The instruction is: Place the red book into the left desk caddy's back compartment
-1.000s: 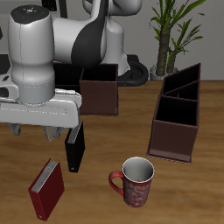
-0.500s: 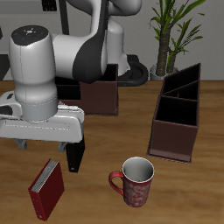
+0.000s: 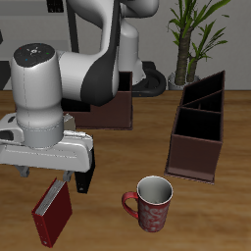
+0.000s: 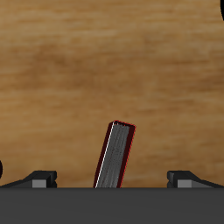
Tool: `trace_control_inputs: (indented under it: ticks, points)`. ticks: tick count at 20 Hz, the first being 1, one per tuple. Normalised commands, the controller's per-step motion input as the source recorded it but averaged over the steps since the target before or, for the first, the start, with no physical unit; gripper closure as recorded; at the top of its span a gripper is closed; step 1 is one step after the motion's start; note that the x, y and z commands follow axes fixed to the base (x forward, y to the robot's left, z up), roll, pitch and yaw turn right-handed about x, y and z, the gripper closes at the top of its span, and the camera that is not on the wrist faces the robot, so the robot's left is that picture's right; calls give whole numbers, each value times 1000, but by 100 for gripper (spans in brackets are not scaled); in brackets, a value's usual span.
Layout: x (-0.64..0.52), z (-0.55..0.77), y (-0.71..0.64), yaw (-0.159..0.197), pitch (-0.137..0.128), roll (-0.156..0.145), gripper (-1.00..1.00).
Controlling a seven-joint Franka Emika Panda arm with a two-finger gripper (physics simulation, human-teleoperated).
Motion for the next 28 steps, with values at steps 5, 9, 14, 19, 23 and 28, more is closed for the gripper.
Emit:
trace_control_inputs:
  ticks: [5, 9, 14, 19, 23, 28]
  points:
    - [73, -224, -72, -45, -16, -20, -100]
    - [26, -134, -17, -30, 4, -13, -100]
    - [40, -226, 7, -24, 15, 4, -100]
    - [53, -303, 56, -39, 39, -3, -100]
    - [51, -281, 79, -27, 39, 21, -100]
    - [-5, -140, 34, -15, 14, 0, 100]
